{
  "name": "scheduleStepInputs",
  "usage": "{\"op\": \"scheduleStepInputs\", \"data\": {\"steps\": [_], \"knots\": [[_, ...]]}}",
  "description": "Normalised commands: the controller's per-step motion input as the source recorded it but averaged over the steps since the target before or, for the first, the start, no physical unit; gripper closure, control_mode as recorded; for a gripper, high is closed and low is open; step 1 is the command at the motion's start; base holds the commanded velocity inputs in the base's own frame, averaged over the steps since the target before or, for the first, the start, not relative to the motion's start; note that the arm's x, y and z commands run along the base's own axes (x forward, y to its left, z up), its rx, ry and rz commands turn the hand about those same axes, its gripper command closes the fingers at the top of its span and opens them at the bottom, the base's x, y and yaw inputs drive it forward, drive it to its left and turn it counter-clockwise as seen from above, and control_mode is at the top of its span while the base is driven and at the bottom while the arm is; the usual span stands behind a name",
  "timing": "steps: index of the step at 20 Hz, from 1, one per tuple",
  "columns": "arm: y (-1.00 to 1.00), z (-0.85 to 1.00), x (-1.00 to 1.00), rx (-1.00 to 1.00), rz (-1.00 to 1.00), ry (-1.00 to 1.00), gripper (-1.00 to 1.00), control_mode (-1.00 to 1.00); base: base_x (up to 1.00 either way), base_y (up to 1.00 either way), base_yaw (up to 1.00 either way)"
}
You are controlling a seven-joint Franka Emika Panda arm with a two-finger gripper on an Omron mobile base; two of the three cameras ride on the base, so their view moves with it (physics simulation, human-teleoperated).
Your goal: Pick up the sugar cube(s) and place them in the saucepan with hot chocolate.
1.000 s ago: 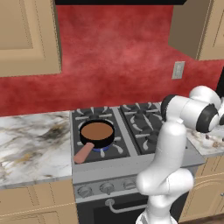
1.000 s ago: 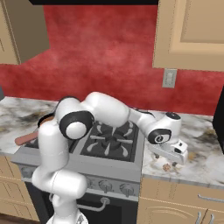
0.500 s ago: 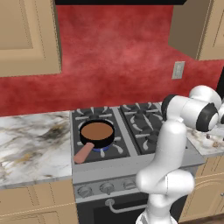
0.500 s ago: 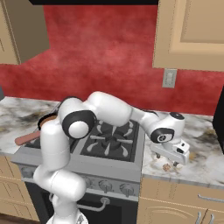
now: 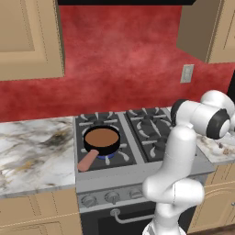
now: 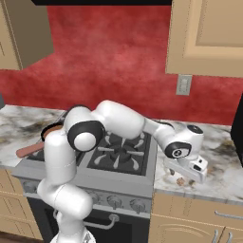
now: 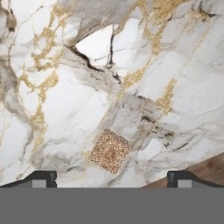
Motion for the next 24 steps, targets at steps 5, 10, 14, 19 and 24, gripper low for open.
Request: {"op": "scheduleStepInputs", "data": {"steps": [5,10,14,19,24], "knots": [[0.00,-0.03,-0.04,0.00,0.00,0.00,-1.00,-1.00,0.00,0.00,0.00],[0.00,0.00,0.21,0.00,0.00,0.00,-1.00,-1.00,0.00,0.00,0.00],[0.00,0.00,0.30,0.00,0.00,0.00,-1.00,-1.00,0.00,0.00,0.00],[0.00,-0.01,0.02,0.00,0.00,0.02,-1.00,-1.00,0.00,0.00,0.00],[0.00,0.00,-0.10,0.00,0.00,0.02,-1.00,-1.00,0.00,0.00,0.00]]}}
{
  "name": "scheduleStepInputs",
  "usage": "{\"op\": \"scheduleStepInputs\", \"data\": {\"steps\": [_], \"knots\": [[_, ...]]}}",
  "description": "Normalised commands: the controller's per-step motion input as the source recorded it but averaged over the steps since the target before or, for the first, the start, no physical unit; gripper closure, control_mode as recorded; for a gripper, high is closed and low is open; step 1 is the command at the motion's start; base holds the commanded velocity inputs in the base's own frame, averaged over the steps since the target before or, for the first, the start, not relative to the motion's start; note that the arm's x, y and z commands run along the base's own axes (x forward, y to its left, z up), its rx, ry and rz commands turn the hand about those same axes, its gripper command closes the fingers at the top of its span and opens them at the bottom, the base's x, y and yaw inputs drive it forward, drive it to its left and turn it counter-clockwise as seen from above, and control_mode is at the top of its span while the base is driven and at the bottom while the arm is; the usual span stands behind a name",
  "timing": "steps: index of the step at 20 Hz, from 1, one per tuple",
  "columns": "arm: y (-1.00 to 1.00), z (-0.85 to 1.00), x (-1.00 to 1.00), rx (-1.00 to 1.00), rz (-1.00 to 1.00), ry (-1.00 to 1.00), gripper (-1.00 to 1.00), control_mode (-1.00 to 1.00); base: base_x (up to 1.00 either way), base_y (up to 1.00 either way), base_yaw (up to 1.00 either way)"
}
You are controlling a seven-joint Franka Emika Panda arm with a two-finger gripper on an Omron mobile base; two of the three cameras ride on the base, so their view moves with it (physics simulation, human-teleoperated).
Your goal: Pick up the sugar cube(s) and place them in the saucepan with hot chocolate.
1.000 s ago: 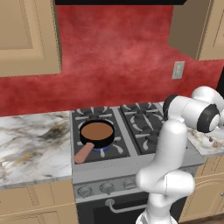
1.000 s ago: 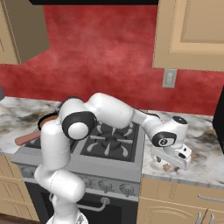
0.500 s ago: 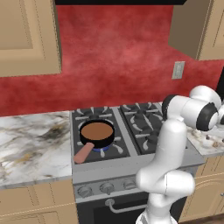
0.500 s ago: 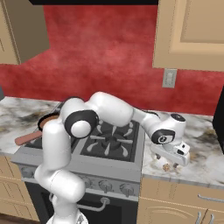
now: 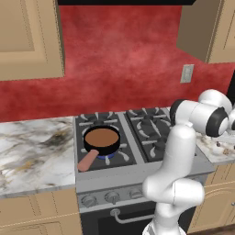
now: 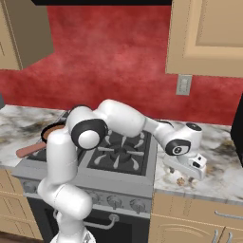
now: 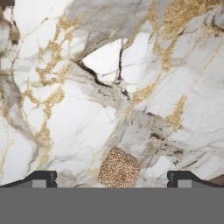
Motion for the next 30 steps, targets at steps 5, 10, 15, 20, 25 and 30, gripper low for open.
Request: {"op": "scheduleStepInputs", "data": {"steps": [5,10,15,20,25,30], "knots": [[0.00,0.00,-0.12,0.00,0.00,0.00,-1.00,-1.00,0.00,0.00,0.00],[0.00,0.00,-0.02,0.00,0.00,0.00,-1.00,-1.00,0.00,0.00,0.00],[0.00,-0.11,-0.03,0.00,0.00,0.00,-1.00,-1.00,0.00,0.00,0.00],[0.00,-0.29,0.00,0.00,0.00,0.00,-1.00,-1.00,0.00,0.00,0.00],[0.00,-0.28,-0.01,0.01,0.00,0.00,-1.00,-1.00,0.00,0.00,0.00],[0.00,-0.25,0.00,0.01,0.00,0.04,-1.00,-1.00,0.00,0.00,0.00]]}}
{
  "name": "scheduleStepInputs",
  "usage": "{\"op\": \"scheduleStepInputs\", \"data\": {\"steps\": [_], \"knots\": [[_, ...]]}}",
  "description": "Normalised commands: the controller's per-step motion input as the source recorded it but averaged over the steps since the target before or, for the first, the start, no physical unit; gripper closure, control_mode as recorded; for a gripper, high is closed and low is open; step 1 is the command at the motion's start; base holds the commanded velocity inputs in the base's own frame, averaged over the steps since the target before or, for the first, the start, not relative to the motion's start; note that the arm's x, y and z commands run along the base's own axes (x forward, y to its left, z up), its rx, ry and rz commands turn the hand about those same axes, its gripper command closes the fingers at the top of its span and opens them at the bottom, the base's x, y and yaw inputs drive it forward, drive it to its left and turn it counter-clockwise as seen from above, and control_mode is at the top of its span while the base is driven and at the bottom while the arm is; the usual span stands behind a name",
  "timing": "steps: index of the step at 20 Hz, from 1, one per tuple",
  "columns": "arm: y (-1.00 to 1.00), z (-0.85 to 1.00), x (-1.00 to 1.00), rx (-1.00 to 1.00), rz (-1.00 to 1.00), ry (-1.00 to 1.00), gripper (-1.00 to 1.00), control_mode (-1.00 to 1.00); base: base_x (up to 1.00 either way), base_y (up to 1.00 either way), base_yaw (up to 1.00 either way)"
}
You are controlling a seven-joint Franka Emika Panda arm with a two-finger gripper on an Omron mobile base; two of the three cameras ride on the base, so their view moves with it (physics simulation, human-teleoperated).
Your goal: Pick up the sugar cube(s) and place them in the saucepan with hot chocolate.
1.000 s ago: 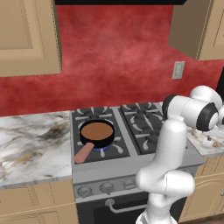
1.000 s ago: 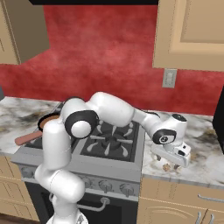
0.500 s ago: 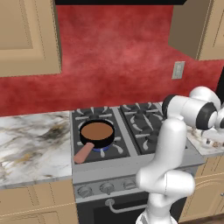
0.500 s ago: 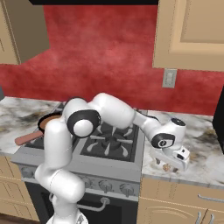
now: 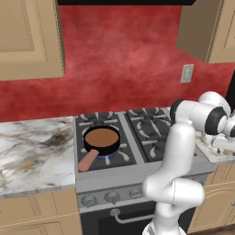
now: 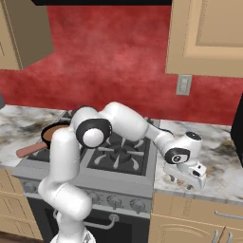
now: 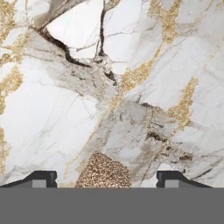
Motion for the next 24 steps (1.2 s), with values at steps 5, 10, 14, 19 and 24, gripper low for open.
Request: {"op": "scheduleStepInputs", "data": {"steps": [5,10,14,19,24], "knots": [[0.02,-0.27,0.00,0.01,0.00,0.12,1.00,-1.00,0.00,0.00,0.00],[0.09,-0.17,0.00,0.00,0.00,0.18,1.00,-1.00,0.00,0.00,0.00],[0.01,-0.12,0.00,0.00,0.00,0.10,1.00,-1.00,0.00,0.00,0.00],[0.01,-0.10,-0.01,0.00,0.00,0.05,1.00,-1.00,0.00,0.00,0.00],[0.00,-0.19,-0.02,0.00,0.00,0.01,1.00,-1.00,0.00,0.00,0.00]]}}
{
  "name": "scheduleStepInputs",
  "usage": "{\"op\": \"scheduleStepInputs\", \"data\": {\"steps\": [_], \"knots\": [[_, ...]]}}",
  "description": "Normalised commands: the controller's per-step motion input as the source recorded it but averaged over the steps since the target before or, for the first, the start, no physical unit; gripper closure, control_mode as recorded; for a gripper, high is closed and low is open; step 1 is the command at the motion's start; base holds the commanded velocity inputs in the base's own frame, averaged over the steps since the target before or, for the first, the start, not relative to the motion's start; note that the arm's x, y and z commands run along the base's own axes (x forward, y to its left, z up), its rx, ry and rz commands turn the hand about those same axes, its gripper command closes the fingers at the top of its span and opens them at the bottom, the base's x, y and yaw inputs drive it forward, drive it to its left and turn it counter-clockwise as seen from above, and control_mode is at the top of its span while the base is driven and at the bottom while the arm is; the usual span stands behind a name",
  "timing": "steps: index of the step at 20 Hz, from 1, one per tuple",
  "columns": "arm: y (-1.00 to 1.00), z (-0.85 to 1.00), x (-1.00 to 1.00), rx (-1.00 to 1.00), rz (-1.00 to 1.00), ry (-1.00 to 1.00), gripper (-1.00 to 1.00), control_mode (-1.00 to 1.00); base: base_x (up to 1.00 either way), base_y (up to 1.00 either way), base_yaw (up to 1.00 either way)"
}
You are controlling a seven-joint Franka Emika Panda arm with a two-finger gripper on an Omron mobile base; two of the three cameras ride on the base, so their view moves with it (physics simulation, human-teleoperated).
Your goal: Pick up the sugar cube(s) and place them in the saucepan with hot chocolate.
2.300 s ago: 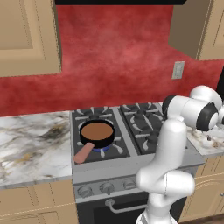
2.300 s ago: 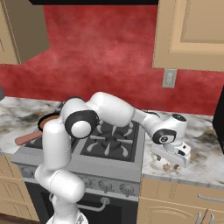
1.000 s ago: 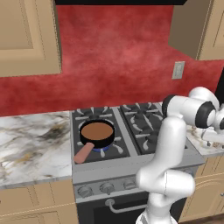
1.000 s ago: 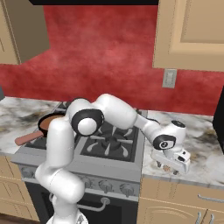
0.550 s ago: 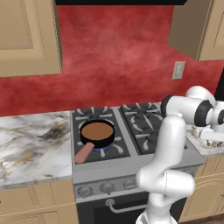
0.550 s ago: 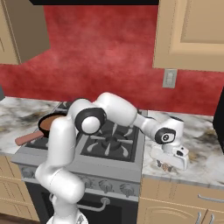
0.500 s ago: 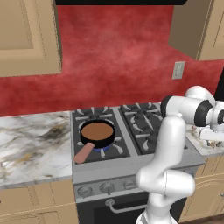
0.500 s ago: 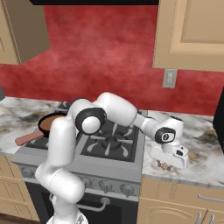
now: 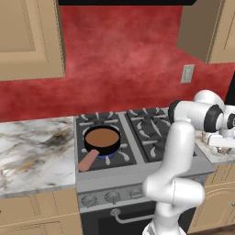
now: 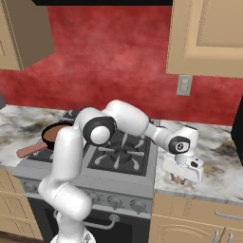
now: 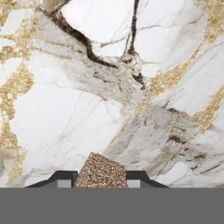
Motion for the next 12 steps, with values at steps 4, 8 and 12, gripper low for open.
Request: {"op": "scheduleStepInputs", "data": {"steps": [4,8,12], "knots": [[0.00,0.00,-0.17,0.00,0.00,-0.01,1.00,-1.00,0.00,0.00,0.00],[0.00,0.23,-0.39,0.00,0.00,-0.15,1.00,-1.00,0.00,0.00,0.00],[0.11,0.34,-0.58,0.00,0.00,-0.27,1.00,-1.00,0.00,0.00,0.00]]}}
